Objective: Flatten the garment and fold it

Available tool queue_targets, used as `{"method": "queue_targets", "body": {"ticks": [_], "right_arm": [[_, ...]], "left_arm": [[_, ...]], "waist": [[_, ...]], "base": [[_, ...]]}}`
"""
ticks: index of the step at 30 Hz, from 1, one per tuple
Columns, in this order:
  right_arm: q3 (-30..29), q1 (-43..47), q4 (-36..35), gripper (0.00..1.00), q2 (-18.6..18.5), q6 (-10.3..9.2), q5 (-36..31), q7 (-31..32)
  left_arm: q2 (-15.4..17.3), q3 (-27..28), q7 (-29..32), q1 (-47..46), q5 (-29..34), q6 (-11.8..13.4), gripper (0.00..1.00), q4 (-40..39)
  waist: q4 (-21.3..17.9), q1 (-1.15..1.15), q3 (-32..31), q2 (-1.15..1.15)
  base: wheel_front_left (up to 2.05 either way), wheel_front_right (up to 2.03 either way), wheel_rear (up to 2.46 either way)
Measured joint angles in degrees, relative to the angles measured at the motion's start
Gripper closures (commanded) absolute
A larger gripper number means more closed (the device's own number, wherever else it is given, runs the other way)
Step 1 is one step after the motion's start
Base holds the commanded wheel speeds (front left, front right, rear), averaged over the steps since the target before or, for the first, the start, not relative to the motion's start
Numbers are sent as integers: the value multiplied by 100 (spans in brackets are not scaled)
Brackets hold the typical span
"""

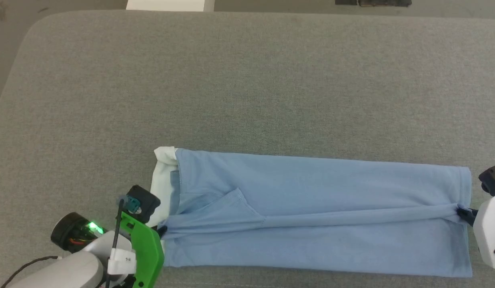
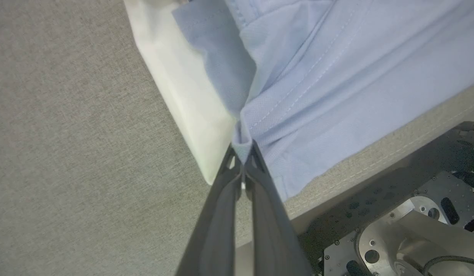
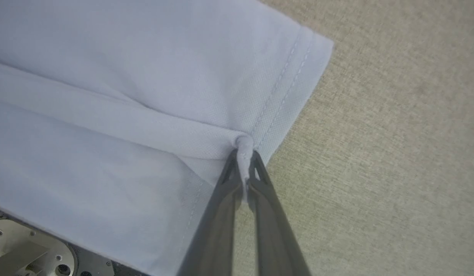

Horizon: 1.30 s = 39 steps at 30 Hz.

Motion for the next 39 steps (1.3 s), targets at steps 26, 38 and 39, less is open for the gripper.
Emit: {"method": "queue_targets", "body": {"ticks": [26,38,39], "right_arm": [[-2104,330,-1012,0,1071,-1,528,420],[-3701,1195,-970,0,2655,-2,-958,554],[-3849,1239,-954,0,2810,-2,-1099,569]], "left_arm": [[-867,1284,-2844,197,83,698,0,902],[-1417,2526,-3919,1104,1017,1510,0,759],[-1474,2637,-3921,1205,1290,1504,0,670]], "waist": [[-233,0,-705,0],[-48,0,-838,0],[-30,0,-835,0]], "base": [[0,0,0],[0,0,0],[0,0,0]]}}
